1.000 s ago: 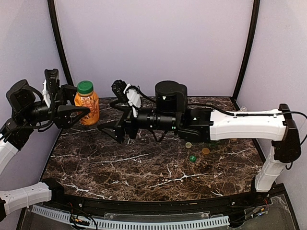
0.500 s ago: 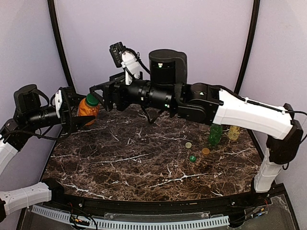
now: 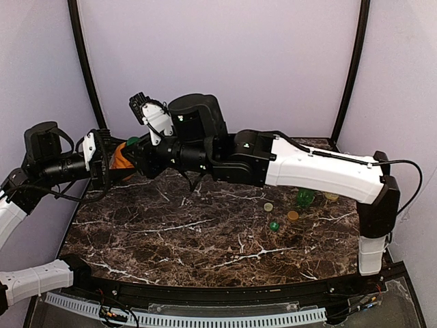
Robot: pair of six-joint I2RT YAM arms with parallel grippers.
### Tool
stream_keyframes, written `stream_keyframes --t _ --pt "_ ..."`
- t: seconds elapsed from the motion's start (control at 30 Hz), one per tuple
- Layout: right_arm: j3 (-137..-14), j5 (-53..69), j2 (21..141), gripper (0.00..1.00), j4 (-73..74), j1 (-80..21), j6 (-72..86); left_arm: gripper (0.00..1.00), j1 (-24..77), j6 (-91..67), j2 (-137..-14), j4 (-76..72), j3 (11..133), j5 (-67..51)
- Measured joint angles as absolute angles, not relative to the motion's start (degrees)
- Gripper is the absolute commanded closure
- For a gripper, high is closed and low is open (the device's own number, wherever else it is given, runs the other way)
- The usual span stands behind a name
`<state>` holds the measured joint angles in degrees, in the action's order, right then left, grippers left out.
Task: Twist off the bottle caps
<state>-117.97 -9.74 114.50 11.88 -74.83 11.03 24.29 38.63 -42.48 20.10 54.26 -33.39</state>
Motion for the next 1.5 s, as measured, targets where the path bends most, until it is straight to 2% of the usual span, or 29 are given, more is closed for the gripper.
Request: stream_keyframes --t 0.03,0.07,0.1,0.13,0.17,0.2,0.23,0.27,0.33,0.37,0.63,0.93,1.13,1.3,1.37,1.4,1.47,1.5 --pt "-117.99 -9.87 114.50 0.71 11.86 -74.96 11.31 0.99 24.32 38.65 -42.52 20.21 54.26 -33.39" --pt "-117.99 -9.91 114.50 0.85 11.86 -74.96 10.94 0.99 24.34 38.68 -42.52 20.29 54.26 -33.32" --pt "-117.99 -9.87 114.50 0.94 11.84 -74.96 10.92 0.99 24.34 38.74 -42.50 20.38 54.24 -33.28" --pt "-117.91 -9.85 114.50 1.00 11.79 -74.96 10.81 0.94 24.34 38.79 -42.50 20.43 54.24 -33.26" --pt "-117.71 -9.78 114.48 1.00 11.62 -74.96 10.55 0.84 24.34 38.89 -42.50 20.47 54.22 -33.15" --pt "-117.38 -9.67 114.43 1.00 11.27 -74.96 10.59 0.57 24.34 39.00 -42.50 20.51 54.15 -33.08" --pt "-116.81 -9.39 114.26 1.00 10.74 -74.96 10.57 0.42 24.34 39.03 -42.50 20.56 54.02 -32.99" --pt "-116.18 -9.13 114.06 1.00 10.26 -74.96 10.57 0.18 24.34 38.96 -42.46 20.58 53.87 -32.97" --pt "-114.69 -8.29 113.47 1.00 9.37 -74.76 10.63 0.07 24.38 38.24 -42.44 20.67 53.60 -32.84" --pt "-113.78 -7.44 112.99 1.00 9.19 -74.52 10.59 0.06 24.40 37.71 -42.39 20.71 53.47 -32.80" --pt "-102.41 -4.71 104.55 1.00 4.99 -72.77 12.69 0.16 25.02 37.32 -42.35 21.47 52.53 -28.77" --pt "-101.34 -2.90 102.67 1.00 2.59 -72.38 14.72 0.19 24.95 37.28 -42.87 22.04 53.19 -30.89" --pt "-102.80 -1.43 104.33 1.00 1.80 -72.36 15.59 0.31 24.97 37.15 -43.42 22.15 54.35 -32.25" --pt "-103.50 -1.04 105.32 1.00 1.78 -72.31 15.73 0.48 24.97 37.76 -43.66 23.27 54.37 -32.38" --pt "-103.53 -1.02 105.32 1.00 1.85 -72.31 15.90 0.59 24.97 38.24 -43.72 23.44 54.37 -32.36" --pt "-103.53 -0.93 105.34 0.94 1.96 -72.31 15.86 0.65 24.99 38.28 -43.75 23.53 54.37 -32.36" --pt "-103.53 -0.86 105.34 0.61 2.11 -72.31 15.90 0.72 24.99 38.68 -43.77 23.59 54.37 -32.34" --pt "-103.53 -0.84 105.34 0.51 2.24 -72.29 15.99 0.74 24.99 38.92 -43.77 23.68 54.37 -32.32"
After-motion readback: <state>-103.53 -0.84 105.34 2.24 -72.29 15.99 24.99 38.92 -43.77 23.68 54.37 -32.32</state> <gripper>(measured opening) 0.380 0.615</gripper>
